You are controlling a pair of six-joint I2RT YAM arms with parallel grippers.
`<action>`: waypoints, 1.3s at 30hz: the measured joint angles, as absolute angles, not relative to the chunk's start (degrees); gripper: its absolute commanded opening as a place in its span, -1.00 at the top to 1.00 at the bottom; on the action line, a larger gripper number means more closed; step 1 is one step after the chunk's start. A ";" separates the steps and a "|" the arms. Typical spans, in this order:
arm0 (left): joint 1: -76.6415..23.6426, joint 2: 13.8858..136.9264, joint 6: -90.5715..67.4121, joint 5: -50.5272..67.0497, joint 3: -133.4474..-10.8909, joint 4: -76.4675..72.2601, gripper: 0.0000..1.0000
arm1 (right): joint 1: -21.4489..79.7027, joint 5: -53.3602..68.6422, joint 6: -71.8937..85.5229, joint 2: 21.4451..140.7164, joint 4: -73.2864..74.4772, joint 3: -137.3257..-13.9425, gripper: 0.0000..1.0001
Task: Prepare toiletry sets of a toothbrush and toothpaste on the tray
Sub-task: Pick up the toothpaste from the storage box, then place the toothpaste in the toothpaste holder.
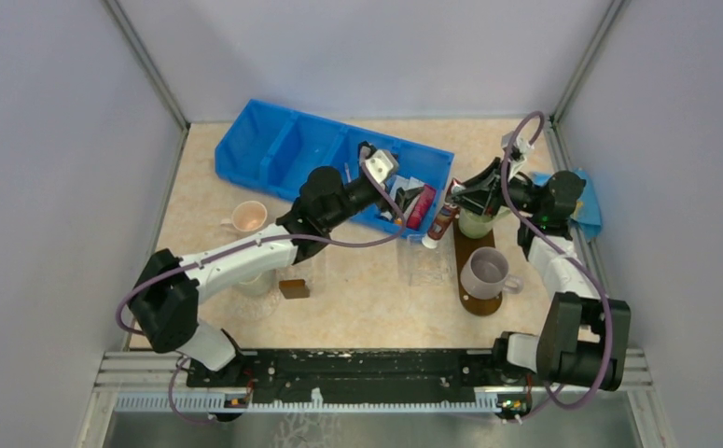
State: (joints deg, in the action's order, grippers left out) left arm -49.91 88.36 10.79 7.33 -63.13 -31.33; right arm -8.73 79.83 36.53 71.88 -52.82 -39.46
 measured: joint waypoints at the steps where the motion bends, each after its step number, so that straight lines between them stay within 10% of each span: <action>1: -49.71 88.20 10.94 6.26 -62.89 -31.40 -0.85 | -8.73 79.79 34.57 71.68 -50.68 -39.53 1.00; 18: -48.12 86.98 12.93 -2.04 -60.88 -33.52 -0.88 | -0.84 72.62 -30.98 70.91 23.73 -57.10 1.00; 39: -47.83 86.98 13.41 -2.61 -60.86 -34.72 -0.88 | 6.44 71.94 -38.17 72.86 25.02 -56.07 1.00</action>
